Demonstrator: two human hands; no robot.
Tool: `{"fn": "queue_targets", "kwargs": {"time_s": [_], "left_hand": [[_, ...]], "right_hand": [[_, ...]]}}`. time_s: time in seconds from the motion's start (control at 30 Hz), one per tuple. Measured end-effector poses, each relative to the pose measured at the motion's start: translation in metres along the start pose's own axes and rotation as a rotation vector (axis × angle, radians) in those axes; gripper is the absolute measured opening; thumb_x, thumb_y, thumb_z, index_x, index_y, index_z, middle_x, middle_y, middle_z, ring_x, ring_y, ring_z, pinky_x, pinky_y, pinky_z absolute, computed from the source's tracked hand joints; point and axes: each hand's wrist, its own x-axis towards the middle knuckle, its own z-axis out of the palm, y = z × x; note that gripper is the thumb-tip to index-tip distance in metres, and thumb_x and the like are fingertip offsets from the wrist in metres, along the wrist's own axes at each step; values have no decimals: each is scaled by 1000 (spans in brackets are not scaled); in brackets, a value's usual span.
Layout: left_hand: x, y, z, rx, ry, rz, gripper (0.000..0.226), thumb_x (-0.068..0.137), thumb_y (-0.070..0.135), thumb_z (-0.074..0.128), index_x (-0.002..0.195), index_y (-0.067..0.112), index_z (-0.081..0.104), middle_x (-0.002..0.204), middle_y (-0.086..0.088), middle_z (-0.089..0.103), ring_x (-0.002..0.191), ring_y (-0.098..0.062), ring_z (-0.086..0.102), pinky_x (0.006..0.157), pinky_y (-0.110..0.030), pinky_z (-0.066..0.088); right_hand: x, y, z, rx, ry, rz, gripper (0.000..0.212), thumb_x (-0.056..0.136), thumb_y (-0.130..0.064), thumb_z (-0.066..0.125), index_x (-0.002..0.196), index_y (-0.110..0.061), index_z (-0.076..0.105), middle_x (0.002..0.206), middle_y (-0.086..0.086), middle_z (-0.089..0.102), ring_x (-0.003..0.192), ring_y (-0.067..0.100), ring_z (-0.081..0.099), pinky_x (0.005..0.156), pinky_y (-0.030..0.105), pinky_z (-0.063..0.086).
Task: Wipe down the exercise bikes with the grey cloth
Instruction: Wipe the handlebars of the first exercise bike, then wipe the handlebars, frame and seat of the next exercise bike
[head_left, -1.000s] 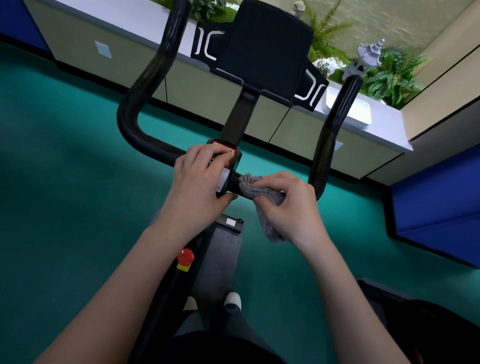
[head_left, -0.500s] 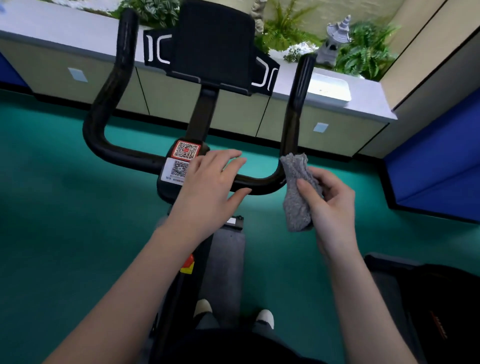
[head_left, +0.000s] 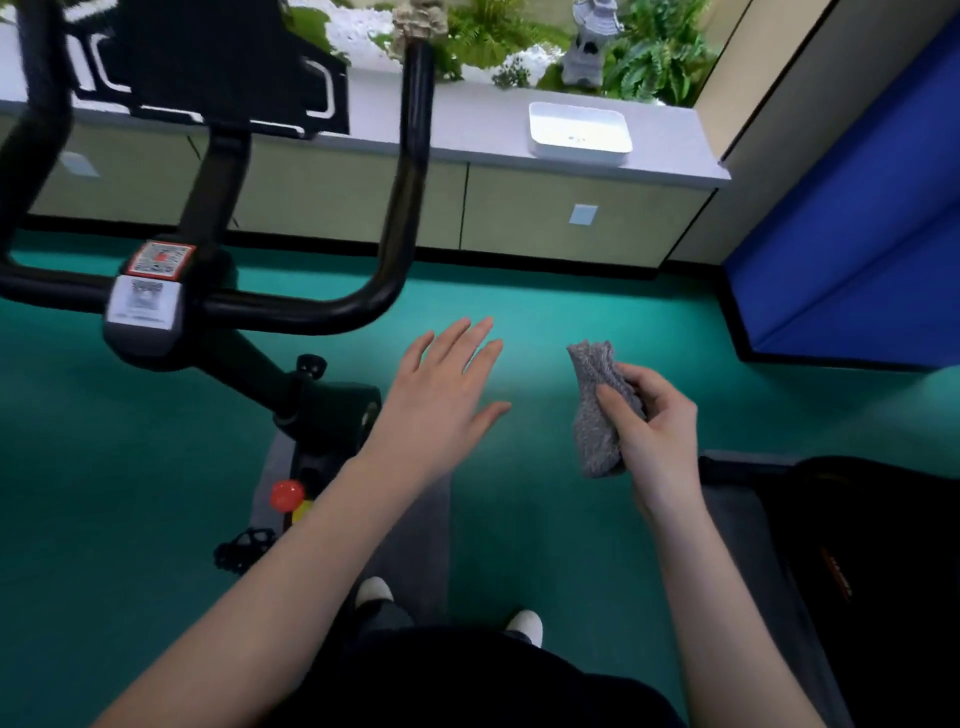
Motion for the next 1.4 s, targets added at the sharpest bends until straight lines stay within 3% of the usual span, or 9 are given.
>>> {"fn": "queue_targets", "kwargs": {"time_s": [0.2,0.33,0.47,0.73,1.07,1.3,1.4], "left_hand": [[29,84,59,63,-92,-20,69,94,54,35,148,18,13,159,2,3,145,-18,1,117,-41,2],[38,123,90,56,-111,-31,70,93,54,36,149,18,12,159,1,3,146,-18,2,116,-40,6],[36,129,110,87,-149,-83,73,93,56,35,149,17,12,159,0,4,146,-18,5,116,-39,10],[69,86,139,22,-200,-259,72,92,55,38,149,17,16,159,-1,5,146,-20,5,115,-41,11],[208,47,164,-12,-238,-268,74,93,60,27,150,20,2,159,1,-7,146,-20,-5,117,-42,6],[267,10,161,-5,-209,-342,74,92,60,27,150,20,5,159,0,-5,146,-20,-2,117,-42,9],[285,-5,164,11,-220,-407,74,92,60,28,150,19,8,159,-2,-1,146,-22,1,116,-43,10]], "right_hand": [[3,38,-97,-95,56,30,21,85,-1,64,99,-16,64,98,5,66,91,16,61,86,31,48],[4,58,-144,-220,76,-16,21,84,-1,65,100,-15,64,101,4,62,94,14,58,83,16,43],[14,74,-165,-200,65,63,20,85,-2,64,101,-13,64,103,7,63,94,15,58,78,6,41],[76,80,-141,-138,-11,97,22,84,2,64,99,-13,64,100,11,66,93,20,60,86,30,47],[209,64,-92,-166,-51,68,23,84,-1,64,97,-20,63,99,4,65,92,14,61,84,22,46],[290,67,-80,-97,-56,119,20,85,-1,63,101,-13,65,103,11,67,94,18,61,85,29,48],[330,71,-68,-70,-89,139,20,85,0,64,103,-10,65,102,12,67,92,17,60,83,26,48]]}}
